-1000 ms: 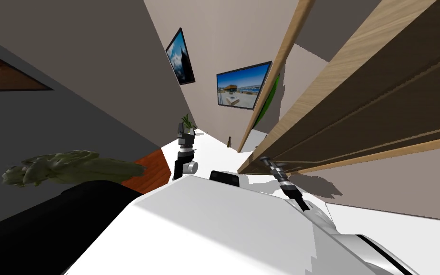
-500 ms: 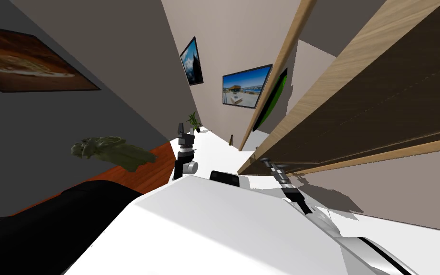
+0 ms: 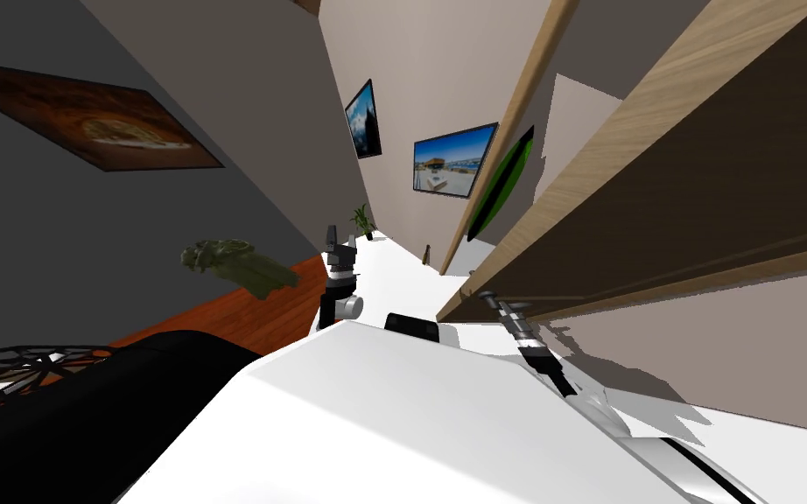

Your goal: Pull the door open

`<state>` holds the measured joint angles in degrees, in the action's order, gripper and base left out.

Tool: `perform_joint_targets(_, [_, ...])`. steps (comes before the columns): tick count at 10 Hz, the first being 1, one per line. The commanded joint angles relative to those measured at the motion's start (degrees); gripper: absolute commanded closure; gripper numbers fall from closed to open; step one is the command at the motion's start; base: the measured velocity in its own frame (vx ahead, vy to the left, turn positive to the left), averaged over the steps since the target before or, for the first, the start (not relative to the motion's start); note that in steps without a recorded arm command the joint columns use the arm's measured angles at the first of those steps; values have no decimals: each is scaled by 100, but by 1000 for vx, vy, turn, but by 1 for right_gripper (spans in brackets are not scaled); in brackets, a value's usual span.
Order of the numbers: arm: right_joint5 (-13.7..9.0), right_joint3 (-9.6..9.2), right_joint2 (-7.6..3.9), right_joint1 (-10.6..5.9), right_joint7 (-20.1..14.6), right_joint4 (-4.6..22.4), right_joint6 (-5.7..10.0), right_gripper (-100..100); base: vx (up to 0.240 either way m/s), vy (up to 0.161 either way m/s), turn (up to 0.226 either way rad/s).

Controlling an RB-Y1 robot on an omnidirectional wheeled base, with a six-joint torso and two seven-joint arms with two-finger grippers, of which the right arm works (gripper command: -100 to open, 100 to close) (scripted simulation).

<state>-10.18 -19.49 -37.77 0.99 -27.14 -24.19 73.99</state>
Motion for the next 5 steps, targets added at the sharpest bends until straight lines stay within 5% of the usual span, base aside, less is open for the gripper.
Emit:
perform_joint_targets(1, [41, -3, 25, -71, -15, 163, 137, 100, -81, -32, 65])
perform_joint_targets(5, [138, -8, 81, -218, -50, 537, 407, 100, -79, -41, 51])
